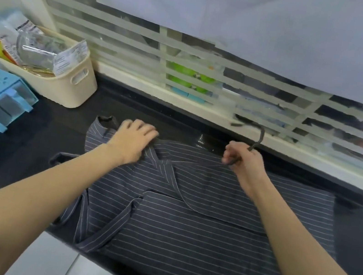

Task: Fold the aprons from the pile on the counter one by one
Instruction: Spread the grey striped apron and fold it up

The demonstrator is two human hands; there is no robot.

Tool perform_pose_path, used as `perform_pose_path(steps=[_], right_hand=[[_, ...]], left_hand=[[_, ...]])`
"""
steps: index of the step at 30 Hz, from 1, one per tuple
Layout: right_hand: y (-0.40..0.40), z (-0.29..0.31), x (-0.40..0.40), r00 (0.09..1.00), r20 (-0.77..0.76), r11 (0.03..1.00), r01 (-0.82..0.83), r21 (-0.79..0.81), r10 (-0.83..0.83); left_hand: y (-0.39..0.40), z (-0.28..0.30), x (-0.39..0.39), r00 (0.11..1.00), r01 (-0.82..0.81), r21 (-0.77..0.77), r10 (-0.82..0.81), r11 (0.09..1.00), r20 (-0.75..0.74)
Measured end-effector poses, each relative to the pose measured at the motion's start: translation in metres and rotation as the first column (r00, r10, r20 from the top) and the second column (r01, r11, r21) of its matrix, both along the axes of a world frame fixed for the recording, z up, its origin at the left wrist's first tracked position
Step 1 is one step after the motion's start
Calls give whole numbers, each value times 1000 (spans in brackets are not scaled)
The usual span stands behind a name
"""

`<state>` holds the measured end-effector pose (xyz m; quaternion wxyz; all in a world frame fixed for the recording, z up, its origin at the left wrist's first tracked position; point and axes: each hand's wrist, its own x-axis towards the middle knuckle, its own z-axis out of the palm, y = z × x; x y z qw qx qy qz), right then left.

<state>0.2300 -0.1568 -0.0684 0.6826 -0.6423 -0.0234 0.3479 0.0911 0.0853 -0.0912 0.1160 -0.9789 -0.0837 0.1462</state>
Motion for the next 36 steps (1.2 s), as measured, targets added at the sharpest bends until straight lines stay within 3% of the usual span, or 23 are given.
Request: perform_pose_path(steps=[3,7,9,11,12,13,15,17,18,20,22,24,25,27,30,32,34,36], right_hand=[[-10,-15,-17,970,-23,924,-239,-299,243],[-38,-42,-19,989,5,758,-112,-642,151],[-57,-43,-22,955,22,504,-136,-853,295],[-66,-35,-32,851,-55,158,-160,-974,522],[-63,-31,-39,786,-76,30,-119,-992,614],[-57,-26,-44,730,-52,-21,-51,-998,682],[-33,-18,-53,612,78,47,66,-997,787],[-4,-14,-64,499,200,214,29,-976,843],[10,-13,-71,447,233,282,-47,-958,864],[34,-15,-94,329,253,340,-242,-909,910],[49,-29,-116,180,222,274,-360,-892,958],[56,-45,-129,86,82,109,-377,-920,993],[57,-50,-130,80,22,50,-366,-929,997],[63,-50,-125,141,15,65,-355,-933,990],[87,-38,-115,318,208,311,-318,-896,925],[114,-32,-110,390,369,482,-249,-840,844],[148,-26,-108,419,470,594,-239,-768,776],[182,-21,-109,316,481,561,-257,-787,818]], left_hand=[[-35,-12,-9,966,214,-269,-243,939,-83],[-36,-21,-30,945,213,-184,-250,960,-210],[-30,-21,-41,945,214,-134,-240,968,-223],[-27,-20,-51,933,208,-109,-230,972,-277],[-25,-20,-59,928,202,-103,-224,974,-298],[-25,-19,-64,935,190,-107,-213,976,-282],[-29,-20,-72,986,117,-188,-136,975,-96],[-38,-21,-81,994,-39,-345,71,938,79],[-42,-22,-84,982,-137,-433,179,891,56],[-50,-29,-92,957,-291,-509,253,810,-144],[-55,-36,-98,947,-313,-529,218,789,-235],[-49,-38,-103,952,-304,-596,222,743,-208],[-44,-37,-105,951,-307,-627,249,716,-181],[-28,-32,-111,932,-324,-644,351,693,-91],[7,-29,-123,836,-422,-560,544,713,63],[26,-26,-130,722,-580,-447,684,681,106],[42,-25,-135,567,-730,-414,820,543,77],[61,-31,-139,393,-803,-497,919,329,-27]])
